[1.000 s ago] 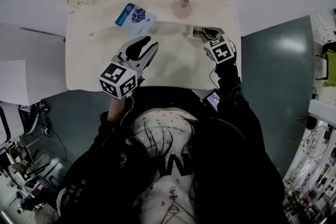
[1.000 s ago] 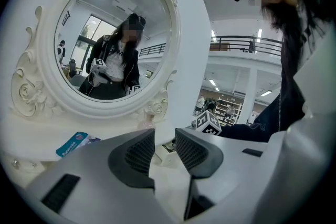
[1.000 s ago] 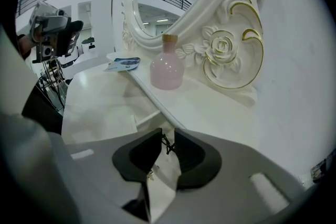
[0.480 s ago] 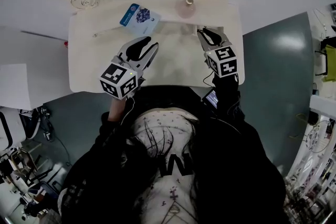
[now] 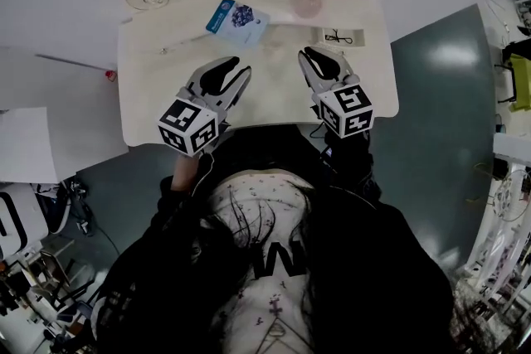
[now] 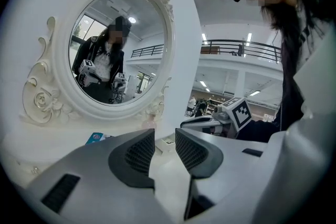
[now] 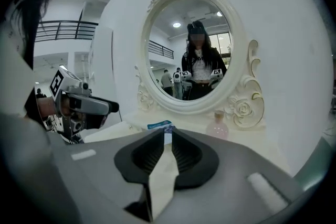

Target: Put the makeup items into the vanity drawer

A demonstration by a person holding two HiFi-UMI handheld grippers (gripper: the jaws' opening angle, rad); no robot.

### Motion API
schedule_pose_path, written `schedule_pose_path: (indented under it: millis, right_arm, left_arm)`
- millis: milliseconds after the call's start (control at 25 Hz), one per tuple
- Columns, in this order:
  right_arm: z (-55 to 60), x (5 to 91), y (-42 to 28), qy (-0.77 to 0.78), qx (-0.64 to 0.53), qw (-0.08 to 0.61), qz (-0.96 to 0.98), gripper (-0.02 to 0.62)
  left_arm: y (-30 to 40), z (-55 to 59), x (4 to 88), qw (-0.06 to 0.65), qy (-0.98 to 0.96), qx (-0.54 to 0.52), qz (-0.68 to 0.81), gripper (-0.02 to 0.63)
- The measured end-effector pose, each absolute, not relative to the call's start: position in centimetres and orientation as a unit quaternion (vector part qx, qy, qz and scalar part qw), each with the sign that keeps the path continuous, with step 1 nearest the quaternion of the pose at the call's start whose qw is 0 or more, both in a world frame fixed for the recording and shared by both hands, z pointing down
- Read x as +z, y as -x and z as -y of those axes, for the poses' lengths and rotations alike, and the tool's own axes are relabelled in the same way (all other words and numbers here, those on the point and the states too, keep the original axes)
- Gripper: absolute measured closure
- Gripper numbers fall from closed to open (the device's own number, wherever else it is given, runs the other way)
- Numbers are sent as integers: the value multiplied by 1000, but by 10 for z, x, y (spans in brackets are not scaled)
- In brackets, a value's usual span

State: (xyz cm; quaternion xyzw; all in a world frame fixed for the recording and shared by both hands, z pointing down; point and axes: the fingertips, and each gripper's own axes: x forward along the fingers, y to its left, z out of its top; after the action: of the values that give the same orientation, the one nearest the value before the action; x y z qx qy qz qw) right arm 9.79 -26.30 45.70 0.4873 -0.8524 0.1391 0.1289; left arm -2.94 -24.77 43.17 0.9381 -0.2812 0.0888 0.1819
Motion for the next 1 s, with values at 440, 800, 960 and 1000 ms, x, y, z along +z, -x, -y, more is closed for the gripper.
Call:
schedule_pose_path:
  millis: [440,800,960,1000]
  right_arm:
    - [199,451,-17,-519,159,90,835,541]
    - [146,456,-13,-538,170,108,818,541]
    - [136,453,-13,-529,158,116,826,569]
    - [132,452,-12,-524,152,119,829,570]
  left_arm:
    - [82,211,442,184,-953,101,218,483]
    - [75,167,453,205,-957,105,177,483]
    - [74,155,448,203,-955,103,191,483]
    - [73,152,446,202,-954,101,197,483]
